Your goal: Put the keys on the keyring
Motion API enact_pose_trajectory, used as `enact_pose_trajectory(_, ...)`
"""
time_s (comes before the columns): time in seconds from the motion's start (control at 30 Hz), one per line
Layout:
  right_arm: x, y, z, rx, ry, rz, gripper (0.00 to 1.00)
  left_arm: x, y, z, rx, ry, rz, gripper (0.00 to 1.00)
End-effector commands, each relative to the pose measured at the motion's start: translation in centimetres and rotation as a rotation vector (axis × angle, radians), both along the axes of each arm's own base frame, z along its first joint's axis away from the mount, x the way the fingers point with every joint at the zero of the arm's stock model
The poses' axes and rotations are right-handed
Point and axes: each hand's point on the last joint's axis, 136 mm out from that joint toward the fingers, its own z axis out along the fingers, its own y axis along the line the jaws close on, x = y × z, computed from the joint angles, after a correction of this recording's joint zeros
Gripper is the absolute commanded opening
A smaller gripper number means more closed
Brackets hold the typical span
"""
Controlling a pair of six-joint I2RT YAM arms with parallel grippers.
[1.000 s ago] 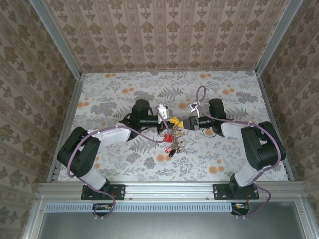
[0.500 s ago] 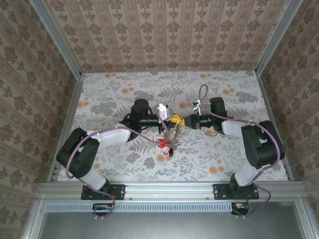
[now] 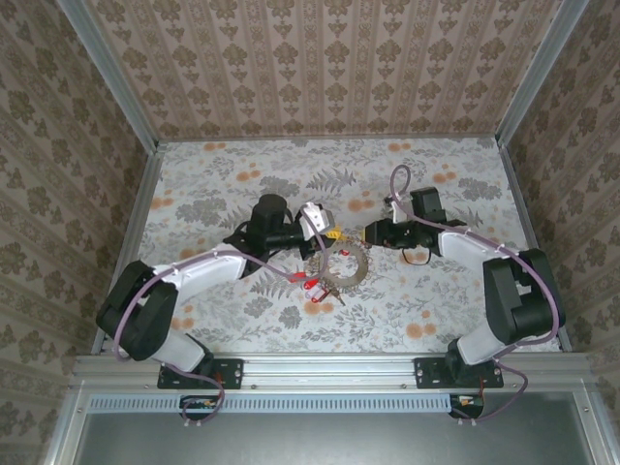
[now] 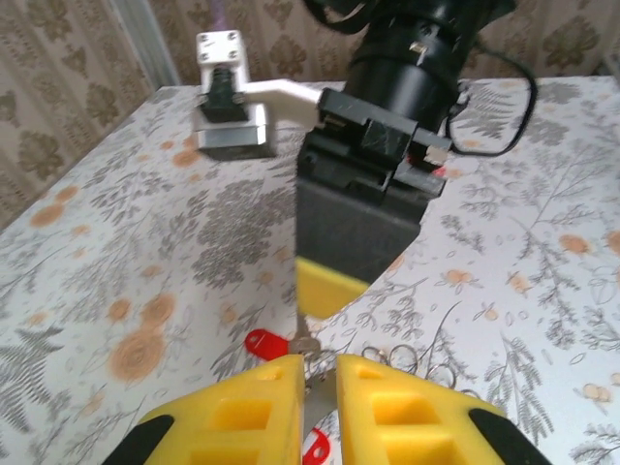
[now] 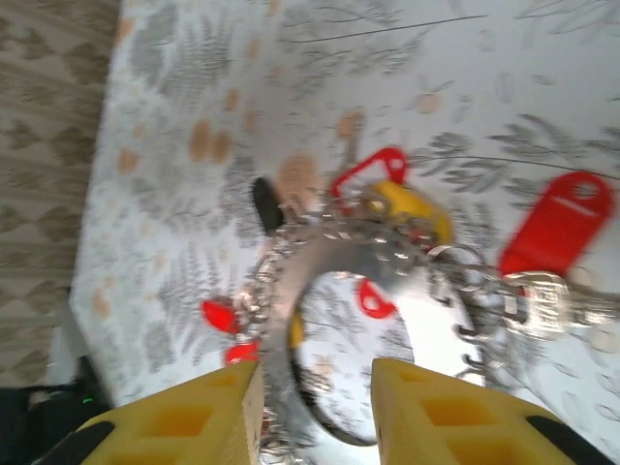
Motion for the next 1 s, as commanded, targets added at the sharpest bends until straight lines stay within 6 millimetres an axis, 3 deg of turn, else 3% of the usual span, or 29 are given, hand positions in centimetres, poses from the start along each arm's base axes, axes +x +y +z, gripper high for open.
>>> enact_pose_trajectory(0.0,-1.3,-1.9,-2.1,-0.191,0.054,-0.009,0.42,1.5,1.8,-0.5,0.036,-0.010,0.139,0.17)
enact_pose_trajectory(0.17,-3.8,-1.1,-5.1,-0.304,0.155,0.015,0.42,3.0,3.9,-1.4,0.038,0.003,0.297,0.19)
enact_pose_trajectory(0.33,-5.1,-0.6,-7.0,-0.306,0.197,-0.025,0.41,3.0,5.4,-1.4,0.025,0.004,0.366,0.19)
enact_pose_trajectory(0.57,-6.8,3.2,-8.1,-0.250,0.230,0.042,0.39,3.7,8.5,-1.2,-0.004,-0.014,0.493,0.20)
enact_pose_trajectory(0.77,-7.3,7.2,-8.0,-0.182,0.232,0.080,0.37,3.6,10.7,-1.0,-0.014,-0.035,0.565,0.22)
enact_pose_trajectory(0.87,-7.7,9.6,-6.5,-0.119,0.200,0.129,0.38,3.7,12.1,-0.7,-0.023,-0.048,0.625,0.24)
enact_pose_trajectory(0.97,-7.6,9.9,-4.9,-0.119,0.148,0.130,0.39,4.0,13.7,-0.5,-0.042,-0.051,0.687,0.26)
